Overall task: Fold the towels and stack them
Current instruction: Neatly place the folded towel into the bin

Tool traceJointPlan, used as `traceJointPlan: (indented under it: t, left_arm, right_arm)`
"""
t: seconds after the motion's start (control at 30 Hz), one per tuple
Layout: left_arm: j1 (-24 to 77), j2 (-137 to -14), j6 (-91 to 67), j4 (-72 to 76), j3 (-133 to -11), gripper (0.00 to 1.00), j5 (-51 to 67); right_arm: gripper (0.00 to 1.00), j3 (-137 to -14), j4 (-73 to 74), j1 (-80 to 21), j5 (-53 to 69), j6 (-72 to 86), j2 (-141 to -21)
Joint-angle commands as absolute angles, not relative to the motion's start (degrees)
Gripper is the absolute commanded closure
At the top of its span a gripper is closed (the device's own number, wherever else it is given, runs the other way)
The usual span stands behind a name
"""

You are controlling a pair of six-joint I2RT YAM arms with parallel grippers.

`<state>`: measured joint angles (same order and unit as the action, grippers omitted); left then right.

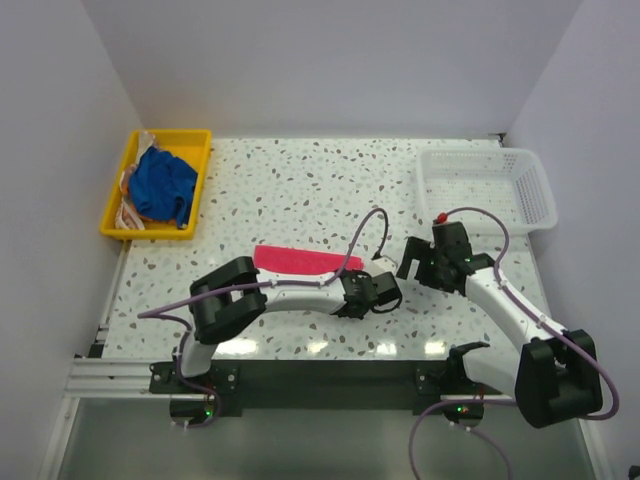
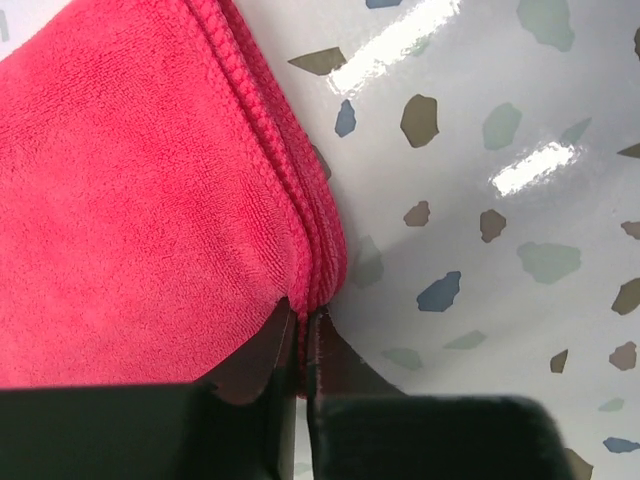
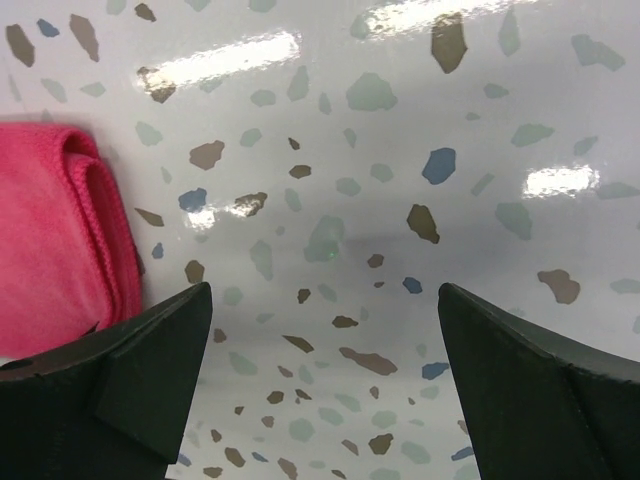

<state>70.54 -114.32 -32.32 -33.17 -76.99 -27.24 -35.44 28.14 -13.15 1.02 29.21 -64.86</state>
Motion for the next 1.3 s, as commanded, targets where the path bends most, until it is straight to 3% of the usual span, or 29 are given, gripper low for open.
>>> traceJointPlan:
  t: [0.0, 0.43, 0.8, 0.97, 1.27]
  left_arm:
    - [69.0, -116.2, -33.3, -38.6, -73.6, 1.0, -27.0]
    - [64.5, -103.8, -33.3, -31.6, -71.3, 1.0, -17.9]
    - [62.8, -101.3, -35.9, -31.0, -72.2, 1.0, -17.6]
    - [62.5, -101.3, -37.0, -30.6, -72.4, 1.0, -17.8]
    - [62.3, -102.1, -40.2, -30.6, -73.5, 1.0, -20.0]
  right_arm:
    - [0.01, -35.2, 24.4, -13.0, 6.2, 31.6, -65.2]
    - [0.01, -29.8, 1.8, -15.8, 24.4, 48.4, -75.0]
    - [0.01, -25.8, -13.1, -26.5, 21.1, 67.0, -85.5]
    - [0.02, -26.3, -14.3, -30.0, 20.3, 68.6, -89.4]
    - [0.11, -25.8, -20.9, -35.2, 19.6, 75.3, -95.2]
